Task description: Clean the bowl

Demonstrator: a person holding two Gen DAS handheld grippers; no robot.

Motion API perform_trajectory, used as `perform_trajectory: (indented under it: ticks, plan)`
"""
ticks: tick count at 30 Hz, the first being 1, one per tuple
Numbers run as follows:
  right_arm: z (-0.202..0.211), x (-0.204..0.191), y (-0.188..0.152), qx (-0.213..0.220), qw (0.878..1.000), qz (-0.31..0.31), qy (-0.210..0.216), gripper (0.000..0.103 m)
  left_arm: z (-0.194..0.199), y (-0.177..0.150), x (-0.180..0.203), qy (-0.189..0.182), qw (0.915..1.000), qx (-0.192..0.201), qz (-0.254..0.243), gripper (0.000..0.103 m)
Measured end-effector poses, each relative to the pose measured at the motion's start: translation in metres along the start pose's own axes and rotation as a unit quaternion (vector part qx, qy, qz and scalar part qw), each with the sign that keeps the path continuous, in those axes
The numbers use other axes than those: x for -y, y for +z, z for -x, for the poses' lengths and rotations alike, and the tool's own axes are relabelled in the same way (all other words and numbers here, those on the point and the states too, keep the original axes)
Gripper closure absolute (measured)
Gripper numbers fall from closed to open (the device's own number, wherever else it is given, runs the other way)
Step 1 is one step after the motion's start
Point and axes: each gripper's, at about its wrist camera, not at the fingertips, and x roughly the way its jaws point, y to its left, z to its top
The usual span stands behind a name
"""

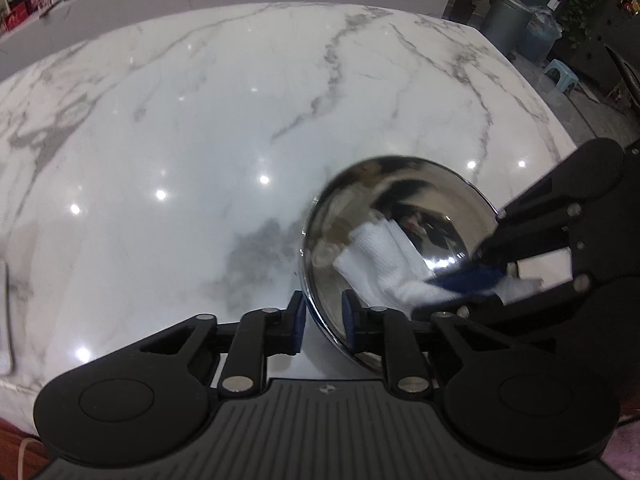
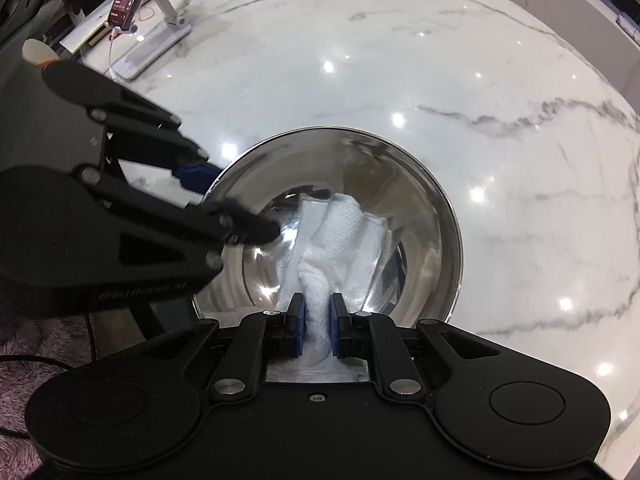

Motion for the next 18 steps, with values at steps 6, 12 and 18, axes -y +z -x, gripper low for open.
perform_trajectory:
  ticks: [6,12,18]
  plan:
    - [-0.004,0.001,0.005,0.008,0.997,-0.032,0.068,0.092,-0.003,0.005,-0.001,0.005,1.0000,0.004,-0.005,0.094]
    - [-0.003,0.000,0.002,-0.010,0.999,0.006,0.034,0.092,-0.002,0.004,-0.001,0.004,0.9999,0.008,-0.013,0.093]
    - [0.006,-0.007,0.001,-0.029,0.994,0.081,-0.074,0.093,-0.001,0.002,-0.001,0.002,0.9998,0.010,-0.018,0.093]
